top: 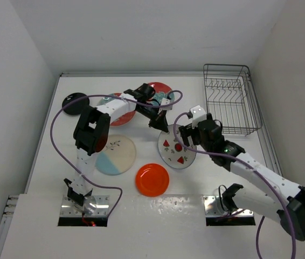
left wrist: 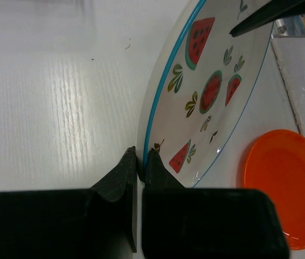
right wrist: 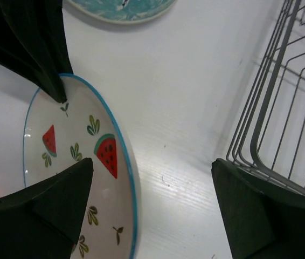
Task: Load the plates into the dish rack
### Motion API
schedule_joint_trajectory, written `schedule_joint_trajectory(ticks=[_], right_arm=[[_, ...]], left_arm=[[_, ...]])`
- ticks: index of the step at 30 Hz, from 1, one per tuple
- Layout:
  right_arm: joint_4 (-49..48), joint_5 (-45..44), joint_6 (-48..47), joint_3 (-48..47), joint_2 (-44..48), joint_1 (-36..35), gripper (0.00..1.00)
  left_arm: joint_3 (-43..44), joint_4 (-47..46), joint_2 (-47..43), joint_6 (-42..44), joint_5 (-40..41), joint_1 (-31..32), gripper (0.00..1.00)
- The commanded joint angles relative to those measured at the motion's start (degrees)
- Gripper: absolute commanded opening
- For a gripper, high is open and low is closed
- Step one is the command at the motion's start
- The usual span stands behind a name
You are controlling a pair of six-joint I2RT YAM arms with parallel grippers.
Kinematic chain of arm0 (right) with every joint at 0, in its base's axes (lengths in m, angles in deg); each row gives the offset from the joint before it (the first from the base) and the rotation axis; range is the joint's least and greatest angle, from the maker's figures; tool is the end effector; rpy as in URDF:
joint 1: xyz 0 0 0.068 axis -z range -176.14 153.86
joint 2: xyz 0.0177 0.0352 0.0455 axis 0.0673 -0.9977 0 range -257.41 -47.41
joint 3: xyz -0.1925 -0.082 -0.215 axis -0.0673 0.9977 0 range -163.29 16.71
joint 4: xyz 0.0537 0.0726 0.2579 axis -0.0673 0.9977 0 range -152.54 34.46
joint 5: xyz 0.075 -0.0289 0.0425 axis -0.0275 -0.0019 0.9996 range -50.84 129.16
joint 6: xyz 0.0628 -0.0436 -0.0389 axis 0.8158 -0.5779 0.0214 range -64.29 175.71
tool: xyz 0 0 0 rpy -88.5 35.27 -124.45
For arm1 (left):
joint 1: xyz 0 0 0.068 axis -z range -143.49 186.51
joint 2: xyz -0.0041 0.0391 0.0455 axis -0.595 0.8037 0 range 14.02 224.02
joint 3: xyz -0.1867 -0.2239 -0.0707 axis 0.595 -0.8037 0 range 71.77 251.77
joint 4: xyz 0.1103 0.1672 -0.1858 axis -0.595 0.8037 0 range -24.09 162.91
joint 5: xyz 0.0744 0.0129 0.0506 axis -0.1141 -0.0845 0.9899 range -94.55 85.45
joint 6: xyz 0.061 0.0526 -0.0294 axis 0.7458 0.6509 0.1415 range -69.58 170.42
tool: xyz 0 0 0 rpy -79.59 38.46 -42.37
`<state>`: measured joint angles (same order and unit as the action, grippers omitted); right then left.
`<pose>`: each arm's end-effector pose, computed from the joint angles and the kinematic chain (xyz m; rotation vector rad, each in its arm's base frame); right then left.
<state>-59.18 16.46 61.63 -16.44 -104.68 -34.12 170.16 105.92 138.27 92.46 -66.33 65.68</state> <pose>0.2144 0.1304 0.2422 -0.3176 1.9862 0.0812 0.3928 -0.2957 0.1963 1.5804 1.7014 -1.3140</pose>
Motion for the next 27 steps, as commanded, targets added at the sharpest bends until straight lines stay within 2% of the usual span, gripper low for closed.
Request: schedule_joint_trajectory(ticks=[1, 4, 5, 7, 10, 11, 13, 14, 16, 17, 19, 20, 22, 23, 24, 25, 26, 27], right_arm=[[9.12, 15.2, 1.73, -3.68, 0.24, 4.39, 0.93], [11.85, 22.15, 1.82, -3.94, -1.95, 9.4, 0.94], [12.02, 27.13, 2.17, -3.86, -3.09, 10.11, 0.94], [11.41, 29.98, 2.43, -4.03, -4.33, 11.52, 0.93], [10.54, 33.94, 3.75, -4.9, -8.72, 11.52, 0.69], [10.27, 34.73, 4.36, -5.0, -9.6, 11.52, 0.55], [9.4, 35.18, 4.72, -5.87, -9.7, 11.52, 0.43], [9.13, 35.27, 4.98, -5.96, -9.26, 11.52, 0.26], [7.81, 34.3, 5.34, -6.49, -7.85, 11.43, 0.06], [7.46, 33.78, 5.34, -6.75, -7.24, 11.69, 0.0], [7.37, 31.49, 5.43, -8.24, -4.78, 11.35, 0.0], [7.63, 30.88, 5.51, -9.29, -4.17, 11.52, 0.0], [7.54, 28.77, 4.81, -13.4, -2.58, 11.52, 0.0], [8.33, 27.63, 4.2, -14.65, -2.14, 11.87, 0.0], [8.51, 26.23, 3.59, -16.23, -2.49, 11.7, 0.0], [9.12, 25.0, 1.93, -21.64, -3.27, 12.05, 0.0], [10.69, 23.59, 0.95, -25.87, -4.5, 12.57, 0.0], [11.32, 22.88, 0.33, -28.18, -5.29, 12.58, 0.0]], left_arm=[[0.31, -2.31, -3.04, 10.95, -0.98, 0.19, 0.0], [0.31, -1.25, -3.57, 12.54, -0.98, 0.19, 0.0], [0.31, -0.73, -3.57, 12.54, -0.98, 0.19, 0.0], [0.31, -0.72, -3.57, 13.07, -0.98, 0.19, 0.0], [0.31, -0.72, -4.1, 13.07, -0.98, 0.19, 0.0], [0.31, -0.72, -4.1, 13.07, -0.37, 0.19, 0.0], [0.31, -0.72, -4.1, 12.54, 0.34, 0.19, 0.0], [0.31, -0.72, -4.1, 12.54, 0.34, 0.19, 0.0], [0.84, -0.72, -4.1, 11.23, 1.05, 0.19, 0.0], [1.62, -0.72, -4.1, 10.18, 2.44, 0.19, 0.01], [4.78, -0.72, -4.1, 6.58, 3.76, 0.19, 0.13], [6.27, -0.72, -4.1, 2.12, 6.03, 0.19, 0.33], [10.31, -0.72, -3.57, -1.68, 8.85, 0.19, 0.49], [11.38, -0.72, -4.44, -3.96, 10.09, -0.42, 0.61], [12.17, -0.72, -5.15, -4.68, 10.79, -1.12, 0.66], [13.4, -0.72, -7.16, -5.21, 10.8, -1.65, 0.74], [15.32, -0.72, -9.0, -8.35, 11.32, -3.66, 0.91], [16.73, -0.72, -9.02, -8.38, 12.55, -3.68, 0.99]])
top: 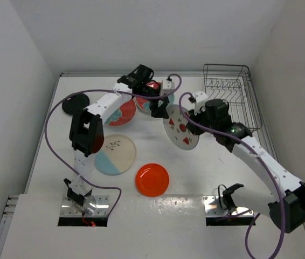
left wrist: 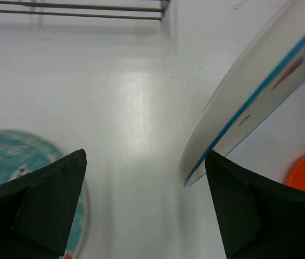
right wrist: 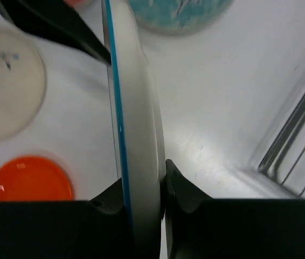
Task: Load the plates into the dish rack
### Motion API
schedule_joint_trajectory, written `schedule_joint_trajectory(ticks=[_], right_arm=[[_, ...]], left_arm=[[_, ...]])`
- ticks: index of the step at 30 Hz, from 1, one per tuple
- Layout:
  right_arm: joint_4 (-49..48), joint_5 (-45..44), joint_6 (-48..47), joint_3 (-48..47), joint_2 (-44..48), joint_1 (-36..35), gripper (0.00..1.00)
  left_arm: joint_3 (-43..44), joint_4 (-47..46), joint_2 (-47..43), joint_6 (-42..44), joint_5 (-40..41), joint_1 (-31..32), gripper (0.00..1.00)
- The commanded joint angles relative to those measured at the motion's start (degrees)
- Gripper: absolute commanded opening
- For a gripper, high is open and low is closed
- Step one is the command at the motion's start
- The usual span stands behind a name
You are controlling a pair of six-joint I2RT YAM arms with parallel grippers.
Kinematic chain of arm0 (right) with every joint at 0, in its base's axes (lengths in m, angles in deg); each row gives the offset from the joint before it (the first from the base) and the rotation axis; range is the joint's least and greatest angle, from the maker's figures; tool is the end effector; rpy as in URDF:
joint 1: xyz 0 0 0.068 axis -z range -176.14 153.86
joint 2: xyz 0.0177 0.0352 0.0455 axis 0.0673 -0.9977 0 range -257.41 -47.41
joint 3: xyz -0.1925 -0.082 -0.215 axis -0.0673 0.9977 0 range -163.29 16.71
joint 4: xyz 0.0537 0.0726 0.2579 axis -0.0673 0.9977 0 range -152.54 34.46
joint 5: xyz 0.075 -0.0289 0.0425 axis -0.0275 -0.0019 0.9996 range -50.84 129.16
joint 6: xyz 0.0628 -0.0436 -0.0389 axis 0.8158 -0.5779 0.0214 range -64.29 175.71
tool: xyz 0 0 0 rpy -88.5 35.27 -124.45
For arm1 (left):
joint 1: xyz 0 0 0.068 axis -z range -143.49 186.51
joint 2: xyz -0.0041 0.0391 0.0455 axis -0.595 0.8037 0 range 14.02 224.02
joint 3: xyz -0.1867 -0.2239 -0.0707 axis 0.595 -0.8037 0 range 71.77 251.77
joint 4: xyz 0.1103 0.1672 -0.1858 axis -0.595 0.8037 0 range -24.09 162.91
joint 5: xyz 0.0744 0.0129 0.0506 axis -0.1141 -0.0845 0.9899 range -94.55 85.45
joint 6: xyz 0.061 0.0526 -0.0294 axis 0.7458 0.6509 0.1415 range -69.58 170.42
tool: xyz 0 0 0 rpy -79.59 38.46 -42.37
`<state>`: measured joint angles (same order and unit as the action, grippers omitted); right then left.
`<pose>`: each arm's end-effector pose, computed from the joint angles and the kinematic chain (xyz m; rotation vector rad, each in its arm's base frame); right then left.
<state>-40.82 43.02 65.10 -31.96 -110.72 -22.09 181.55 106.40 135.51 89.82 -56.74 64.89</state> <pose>0.2437 0.1243 0.2786 -0.3597 2.2062 0.4146 0.4208 -0.2953 0.2739 1.5488 1.6375 -1.0105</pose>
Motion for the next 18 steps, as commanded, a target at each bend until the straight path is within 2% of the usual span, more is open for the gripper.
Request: schedule_joint_trajectory(ticks=[1, 2, 3, 4, 7, 9, 12, 15, 16, 18], right_arm=[[-5.99, -5.16, -3.5, -14.6, -0.75, 1.51, 0.0], [-5.29, -5.87, -3.59, -19.14, -1.55, 3.17, 0.0], [-5.37, -6.92, -3.85, -23.36, -2.42, 4.84, 0.0], [-5.37, -9.37, -4.37, -25.32, -4.87, 5.47, 0.0], [-7.65, -13.77, -7.44, -34.03, -9.27, 10.74, 0.0], [-11.05, -17.63, -11.91, -38.84, -13.3, 14.5, 0.0], [-14.32, -19.32, -16.23, -42.72, -17.54, 20.22, 0.0], [-14.86, -19.15, -17.56, -45.37, -22.99, 25.41, 0.0], [-15.29, -18.89, -17.56, -45.55, -23.87, 29.26, 0.0], [-17.56, -18.45, -17.65, -45.29, -27.04, 32.0, 0.0]], left_arm=[[6.93, -1.2, -7.14, -7.56, 5.05, -3.42, 0.99], [8.68, -1.81, -8.45, -12.19, 7.86, -4.73, 0.99], [10.44, -1.82, -9.07, -14.33, 13.63, -5.52, 0.99], [12.98, -1.82, -9.78, -16.09, 15.95, -6.49, 0.99], [13.01, -1.82, -14.43, -17.78, 21.4, -10.79, 0.99], [6.45, -0.69, -19.07, -15.77, 26.22, -13.16, 0.99], [2.3, 3.88, -21.99, -10.25, 30.11, -15.71, 0.99], [-4.12, 7.23, -24.98, -7.59, 34.77, -18.79, 0.99], [-5.61, 8.1, -25.68, -7.06, 36.43, -19.5, 0.99], [-8.26, 8.99, -26.48, -7.05, 36.45, -22.12, 0.99]])
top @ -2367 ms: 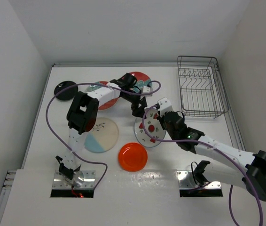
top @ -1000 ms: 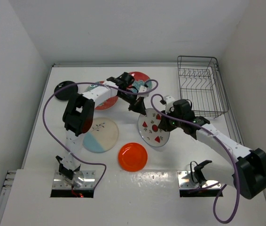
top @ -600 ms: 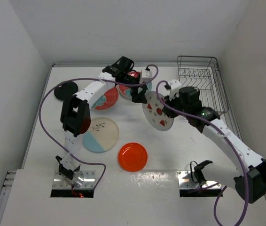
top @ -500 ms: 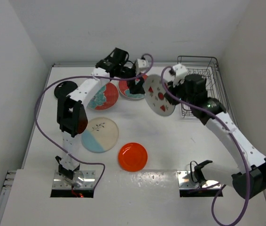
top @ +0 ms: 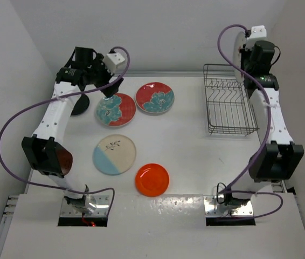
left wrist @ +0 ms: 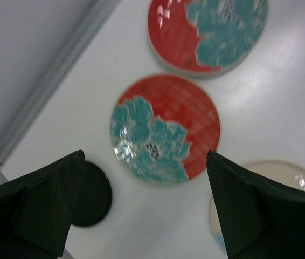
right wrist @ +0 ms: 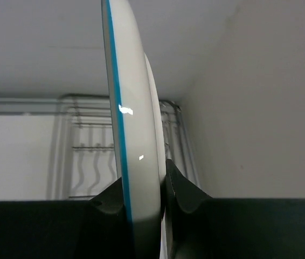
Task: Load the plates into the dish rack
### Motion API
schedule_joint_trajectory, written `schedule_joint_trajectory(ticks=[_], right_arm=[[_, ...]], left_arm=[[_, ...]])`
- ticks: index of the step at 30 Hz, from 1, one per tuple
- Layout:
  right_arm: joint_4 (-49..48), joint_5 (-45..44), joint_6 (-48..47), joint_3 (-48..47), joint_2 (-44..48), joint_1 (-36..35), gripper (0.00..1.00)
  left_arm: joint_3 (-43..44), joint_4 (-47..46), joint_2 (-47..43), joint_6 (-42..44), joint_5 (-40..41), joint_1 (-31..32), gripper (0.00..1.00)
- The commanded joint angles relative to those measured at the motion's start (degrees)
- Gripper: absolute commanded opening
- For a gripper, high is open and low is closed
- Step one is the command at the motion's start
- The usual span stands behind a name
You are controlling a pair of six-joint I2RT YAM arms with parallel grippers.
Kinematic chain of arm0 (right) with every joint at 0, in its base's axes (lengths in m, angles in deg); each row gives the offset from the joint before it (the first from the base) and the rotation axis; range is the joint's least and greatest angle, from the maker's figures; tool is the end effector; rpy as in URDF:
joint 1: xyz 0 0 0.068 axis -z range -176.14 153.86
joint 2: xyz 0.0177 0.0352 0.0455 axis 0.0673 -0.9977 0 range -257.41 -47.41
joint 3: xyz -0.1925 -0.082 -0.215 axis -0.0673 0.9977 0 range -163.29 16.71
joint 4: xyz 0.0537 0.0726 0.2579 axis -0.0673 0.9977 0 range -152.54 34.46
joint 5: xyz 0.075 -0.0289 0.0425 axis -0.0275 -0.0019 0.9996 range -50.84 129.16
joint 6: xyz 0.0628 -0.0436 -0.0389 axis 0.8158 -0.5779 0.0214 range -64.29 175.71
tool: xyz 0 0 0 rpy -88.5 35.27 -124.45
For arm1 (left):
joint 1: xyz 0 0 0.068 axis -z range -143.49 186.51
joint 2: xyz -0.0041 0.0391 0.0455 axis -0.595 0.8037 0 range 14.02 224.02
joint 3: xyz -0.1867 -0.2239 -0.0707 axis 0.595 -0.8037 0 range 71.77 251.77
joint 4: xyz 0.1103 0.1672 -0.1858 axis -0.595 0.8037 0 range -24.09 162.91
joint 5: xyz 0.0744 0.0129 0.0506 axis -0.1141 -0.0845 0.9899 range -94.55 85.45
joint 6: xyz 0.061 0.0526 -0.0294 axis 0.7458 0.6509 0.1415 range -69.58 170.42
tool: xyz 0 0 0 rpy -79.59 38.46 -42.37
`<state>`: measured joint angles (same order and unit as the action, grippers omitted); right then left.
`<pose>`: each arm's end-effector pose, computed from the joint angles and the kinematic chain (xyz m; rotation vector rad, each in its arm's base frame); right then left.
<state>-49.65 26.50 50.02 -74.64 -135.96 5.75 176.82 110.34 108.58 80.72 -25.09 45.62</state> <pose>0.4116 -0.0301 0.4519 0.1041 1.7483 -0.2897 0.3963 -0.0905 0.4296 0.9054 1.9232 -0.1696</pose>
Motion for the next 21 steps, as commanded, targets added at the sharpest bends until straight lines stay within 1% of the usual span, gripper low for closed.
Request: schedule_joint_trajectory(ticks=[1, 3, 4, 7, 8, 10, 12, 14, 16, 18, 21], right_arm=[[-9.8, -2.1, -3.0, -1.91, -3.02, 4.52, 0.0], [-11.65, -3.15, -4.93, -1.03, -5.39, 6.01, 0.0], [-14.44, -3.68, -5.29, -1.63, -6.27, 6.28, 0.0], [-17.8, -3.95, -6.52, -3.04, -9.96, 8.3, 0.0], [-18.5, -4.29, -6.96, -3.39, -10.49, 8.65, 0.0], [-19.39, -5.26, -8.19, -4.7, -13.48, 9.62, 0.0], [-19.04, -3.51, -7.05, -4.8, -15.15, 10.24, 0.0], [-18.25, -0.97, -5.04, -3.14, -15.68, 10.94, 0.0], [-19.38, 0.62, -5.12, -0.69, -15.77, 11.29, 0.0], [-21.4, 0.63, -5.99, 2.48, -16.38, 11.55, 0.0], [-22.64, 0.19, -6.61, 3.02, -18.22, 11.99, 0.0]], left_arm=[[-4.06, 5.84, 0.45, 2.04, 4.8, -3.73, 0.99], [-5.55, 5.85, 0.45, 0.73, 3.75, -5.4, 0.99], [-5.56, 5.85, 1.05, 0.2, 2.53, -6.89, 0.99], [-7.06, 6.46, 1.59, 0.81, 0.68, -9.27, 0.99], [-7.67, 6.46, 1.59, 1.33, -0.98, -9.89, 0.99], [-8.29, 6.99, 2.29, 1.34, -1.7, -10.94, 0.99], [-8.29, 6.99, 3.95, 1.34, -2.4, -11.56, 0.99], [-8.29, 7.51, 4.66, 1.86, -2.93, -12.09, 0.99], [-7.76, 7.52, 5.45, 1.86, -2.93, -12.61, 0.99], [-6.36, 8.04, 5.98, 2.47, -3.55, -12.62, 0.99], [-5.83, 9.27, 5.98, 3.71, -4.25, -12.62, 0.99]])
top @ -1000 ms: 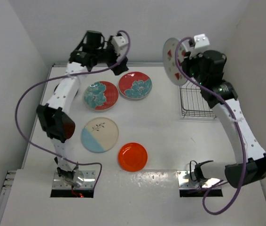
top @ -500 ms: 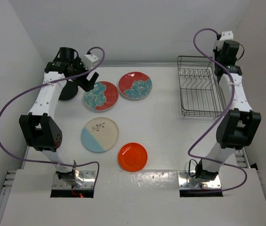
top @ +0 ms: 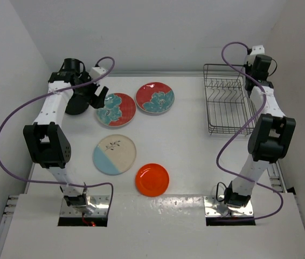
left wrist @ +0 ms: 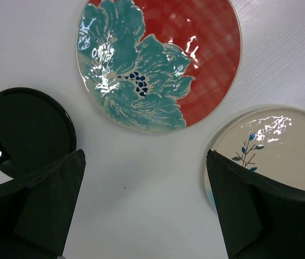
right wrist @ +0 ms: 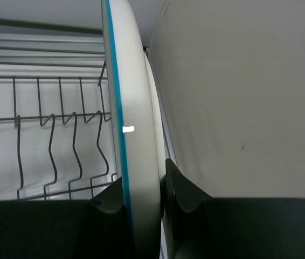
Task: Load the plates into the dish rack
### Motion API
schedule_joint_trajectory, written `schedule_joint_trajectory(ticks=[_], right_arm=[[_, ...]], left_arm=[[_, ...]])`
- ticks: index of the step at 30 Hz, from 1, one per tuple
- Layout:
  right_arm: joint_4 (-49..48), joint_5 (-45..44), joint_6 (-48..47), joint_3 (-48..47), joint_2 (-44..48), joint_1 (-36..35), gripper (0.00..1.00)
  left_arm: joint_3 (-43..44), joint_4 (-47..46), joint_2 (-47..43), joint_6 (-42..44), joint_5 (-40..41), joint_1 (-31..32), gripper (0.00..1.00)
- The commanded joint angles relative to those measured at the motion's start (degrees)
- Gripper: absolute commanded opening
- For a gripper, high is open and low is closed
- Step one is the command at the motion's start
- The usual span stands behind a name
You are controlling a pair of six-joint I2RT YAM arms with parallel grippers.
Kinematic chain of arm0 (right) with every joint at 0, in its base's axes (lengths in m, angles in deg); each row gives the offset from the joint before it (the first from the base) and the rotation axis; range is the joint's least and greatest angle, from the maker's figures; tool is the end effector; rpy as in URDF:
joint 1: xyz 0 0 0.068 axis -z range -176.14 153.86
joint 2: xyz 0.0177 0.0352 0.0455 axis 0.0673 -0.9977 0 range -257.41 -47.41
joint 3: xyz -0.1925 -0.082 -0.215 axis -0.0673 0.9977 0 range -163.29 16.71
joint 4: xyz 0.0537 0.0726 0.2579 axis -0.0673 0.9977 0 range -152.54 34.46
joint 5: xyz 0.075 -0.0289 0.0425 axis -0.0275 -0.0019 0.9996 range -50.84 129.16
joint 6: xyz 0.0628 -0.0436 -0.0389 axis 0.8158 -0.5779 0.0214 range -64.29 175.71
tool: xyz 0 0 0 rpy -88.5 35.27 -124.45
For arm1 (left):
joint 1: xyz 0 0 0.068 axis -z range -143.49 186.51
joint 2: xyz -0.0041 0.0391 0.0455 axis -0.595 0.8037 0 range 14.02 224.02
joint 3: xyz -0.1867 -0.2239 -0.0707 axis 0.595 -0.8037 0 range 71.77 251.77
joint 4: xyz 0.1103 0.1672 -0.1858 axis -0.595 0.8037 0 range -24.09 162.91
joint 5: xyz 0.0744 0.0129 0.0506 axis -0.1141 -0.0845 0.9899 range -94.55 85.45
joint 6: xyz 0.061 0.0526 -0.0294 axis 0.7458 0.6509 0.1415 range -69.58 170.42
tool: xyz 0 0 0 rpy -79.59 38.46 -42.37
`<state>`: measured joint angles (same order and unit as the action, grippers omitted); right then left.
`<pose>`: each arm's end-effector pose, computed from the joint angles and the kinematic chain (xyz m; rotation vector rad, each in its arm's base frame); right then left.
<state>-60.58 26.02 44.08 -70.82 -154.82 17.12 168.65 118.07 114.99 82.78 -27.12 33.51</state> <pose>0.4895 -0.1330 0.3060 0.1814 1.9677 -0.5089 0.4175 -0.0073 0.3220 0.7663 2.3390 -0.2407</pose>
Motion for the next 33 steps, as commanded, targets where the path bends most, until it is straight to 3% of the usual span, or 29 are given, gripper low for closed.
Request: schedule_joint_trajectory(ticks=[1, 7, 13, 15, 18, 19, 20, 23, 26, 30, 33], right_arm=[[-11.8, 0.58, -0.75, -0.8, 0.19, 0.89, 0.0], [-12.59, 5.06, 1.0, 0.95, -1.48, 1.16, 0.0], [-15.49, 8.3, 7.92, 2.18, -4.9, 2.65, 0.0], [-15.66, 9.01, 9.26, 2.19, -5.08, 3.7, 0.04], [-14.97, 10.86, 11.29, 2.36, -4.91, 4.41, 0.23], [-14.7, 11.04, 13.2, 2.53, -4.65, 4.58, 0.43], [-14.44, 11.04, 13.13, 2.45, -4.21, 4.5, 0.52], [-12.34, 11.65, 12.08, 2.89, -2.63, 4.33, 0.67], [-12.06, 12.09, 12.08, 4.38, -0.35, 4.06, 0.79], [-11.97, 11.92, 12.08, 7.1, 3.08, 3.62, 0.85], [-11.89, 10.78, 10.16, 9.91, 6.85, 2.66, 0.9]], left_arm=[[2.35, 2.06, -0.42, 2.44, -2.22, -1.03, 0.99], [-1.85, 3.2, -1.47, 4.99, -3.27, -2.09, 0.99], [-9.95, 8.12, -4.55, 15.0, -4.5, -4.81, 0.99], [-13.2, 9.36, -4.55, 15.02, -3.63, -5.6, 0.99], [-16.19, 7.7, -4.03, 10.38, 1.03, -7.35, 0.99], [-16.2, 7.69, -4.02, 9.49, 1.03, -7.37, 0.97], [-16.98, 7.17, -3.5, 8.61, 1.03, -8.15, 0.97], [-19.43, 6.64, -2.27, 7.89, -0.1, -8.68, 0.93], [-21.11, 6.64, -0.43, 7.89, -1.86, -8.68, 0.93], [-24.54, 3.65, 4.23, 5.97, -1.87, -8.68, 0.9], [-25.07, 3.65, 7.92, 5.96, -6.15, -8.68, 0.86]])
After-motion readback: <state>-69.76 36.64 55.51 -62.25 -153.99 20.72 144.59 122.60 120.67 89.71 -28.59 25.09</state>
